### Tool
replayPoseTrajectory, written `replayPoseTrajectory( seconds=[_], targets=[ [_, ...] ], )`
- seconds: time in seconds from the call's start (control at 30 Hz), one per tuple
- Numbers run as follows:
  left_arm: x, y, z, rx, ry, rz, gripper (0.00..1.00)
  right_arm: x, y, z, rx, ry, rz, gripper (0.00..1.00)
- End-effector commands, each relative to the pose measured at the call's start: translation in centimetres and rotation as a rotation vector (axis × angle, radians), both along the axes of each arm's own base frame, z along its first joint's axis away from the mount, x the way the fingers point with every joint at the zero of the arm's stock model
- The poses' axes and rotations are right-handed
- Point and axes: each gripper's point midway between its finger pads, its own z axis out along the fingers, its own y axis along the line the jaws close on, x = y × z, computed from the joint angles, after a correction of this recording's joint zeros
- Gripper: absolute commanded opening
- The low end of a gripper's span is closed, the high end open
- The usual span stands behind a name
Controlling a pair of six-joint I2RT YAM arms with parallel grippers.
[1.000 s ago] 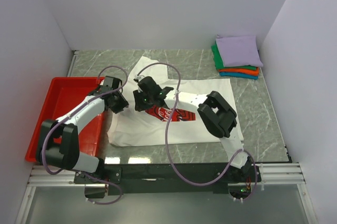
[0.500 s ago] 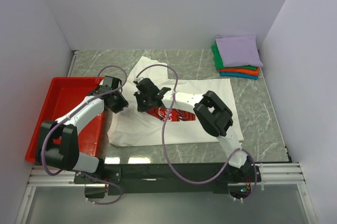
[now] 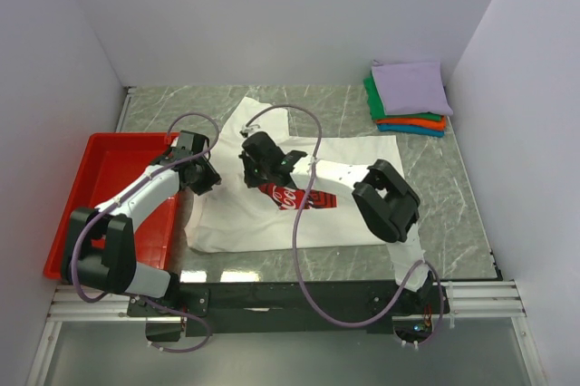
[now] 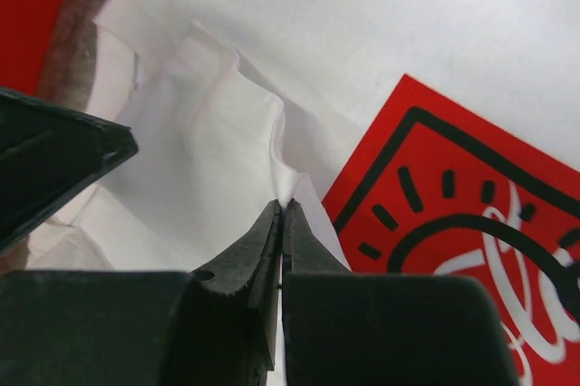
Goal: Fold and stack the t-shirts
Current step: Fold the tshirt
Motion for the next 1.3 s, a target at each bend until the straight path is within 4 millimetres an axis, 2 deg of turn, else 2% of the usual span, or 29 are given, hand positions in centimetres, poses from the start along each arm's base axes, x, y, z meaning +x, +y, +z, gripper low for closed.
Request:
replayPoseTrajectory(
  seconds=[0.0,0.2,0.37,0.5,0.7,0.8,1.03,1.27],
  targets=[
    [0.8,-0.1,1.4,-0.004,-0.048,-0.017,0.37,1.2,0.1,5.6,0.095,-0.116,-0.068,0.00],
    [1.1,-0.3,0.9,-0.009,-0.028,-0.022,0.37,1.5,-1.3,4.7,0.053,-0.115,-0.138,0.00],
    [2.3,-0.4,0.8,-0.001,-0.018,-0.011,0.37,1.6,-2.4,3.7,0.021,-0.103,-0.190,0.00],
    [3.5,-0.5,0.4,0.012,-0.002,-0.002,0.37,1.6,-2.4,3.3,0.016,-0.097,-0.203,0.00],
    [4.4,-0.2,-0.6,0.038,0.024,0.013,0.37,1.8,-3.2,3.2,-0.003,-0.097,-0.248,0.01],
    [4.5,-0.3,-0.8,0.037,0.028,0.015,0.37,2.0,-4.1,3.4,-0.019,-0.104,-0.293,0.10],
    [4.1,-0.3,-0.3,0.029,0.013,0.008,0.36,1.2,-5.6,4.5,0.033,-0.118,-0.331,0.45],
    [3.3,-1.5,1.5,-0.020,-0.033,-0.039,0.36,1.2,-7.7,3.9,0.105,-0.024,-0.361,0.47]
  ],
)
